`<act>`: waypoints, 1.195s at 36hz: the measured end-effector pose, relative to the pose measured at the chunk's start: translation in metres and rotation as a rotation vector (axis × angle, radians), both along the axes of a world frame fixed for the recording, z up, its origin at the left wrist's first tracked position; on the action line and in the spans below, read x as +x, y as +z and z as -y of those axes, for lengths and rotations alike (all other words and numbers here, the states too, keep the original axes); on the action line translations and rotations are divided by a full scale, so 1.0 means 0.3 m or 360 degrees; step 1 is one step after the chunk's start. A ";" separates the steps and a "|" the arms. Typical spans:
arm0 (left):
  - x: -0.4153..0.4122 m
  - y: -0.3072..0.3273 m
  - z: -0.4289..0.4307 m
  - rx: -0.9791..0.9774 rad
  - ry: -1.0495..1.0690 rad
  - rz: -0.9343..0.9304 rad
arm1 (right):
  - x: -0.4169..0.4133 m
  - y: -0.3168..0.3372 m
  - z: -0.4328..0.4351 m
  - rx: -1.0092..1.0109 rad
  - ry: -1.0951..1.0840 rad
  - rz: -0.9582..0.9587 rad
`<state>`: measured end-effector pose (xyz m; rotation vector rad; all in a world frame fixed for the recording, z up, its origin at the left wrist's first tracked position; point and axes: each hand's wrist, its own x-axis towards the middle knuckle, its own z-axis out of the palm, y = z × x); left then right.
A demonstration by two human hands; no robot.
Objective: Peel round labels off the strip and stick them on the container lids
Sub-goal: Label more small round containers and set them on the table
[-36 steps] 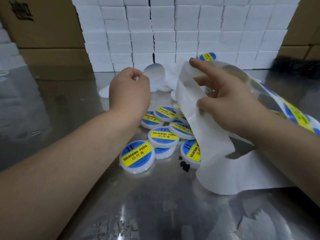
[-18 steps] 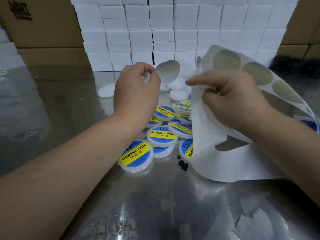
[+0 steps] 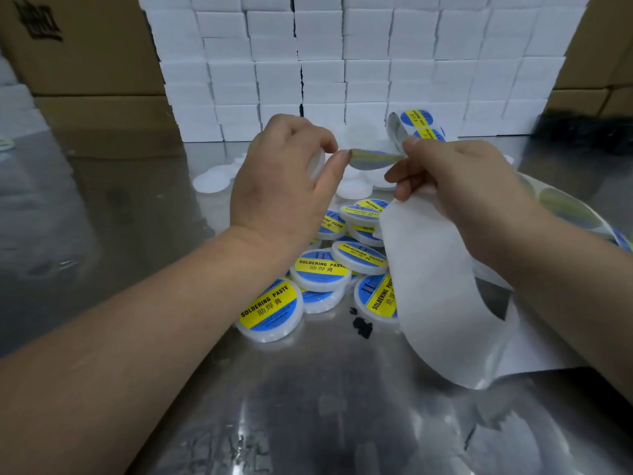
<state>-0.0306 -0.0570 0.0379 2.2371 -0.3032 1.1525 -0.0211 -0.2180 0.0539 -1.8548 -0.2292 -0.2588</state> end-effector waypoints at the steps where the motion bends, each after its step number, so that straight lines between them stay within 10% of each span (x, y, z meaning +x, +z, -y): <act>1: 0.000 0.000 -0.001 0.0024 0.0002 0.0002 | -0.003 0.002 0.001 0.0011 -0.0012 0.0013; 14: 0.020 -0.008 -0.016 0.0138 0.0053 0.0055 | -0.042 0.017 -0.006 -0.0070 -0.0064 0.0161; 27: 0.045 0.028 0.004 -0.1796 -0.0928 -0.0908 | -0.052 0.008 -0.022 -0.0057 0.0160 0.0139; 43: 0.040 0.024 0.003 -0.1905 -0.1625 -0.1233 | -0.045 -0.012 -0.028 -0.0062 0.0517 0.0124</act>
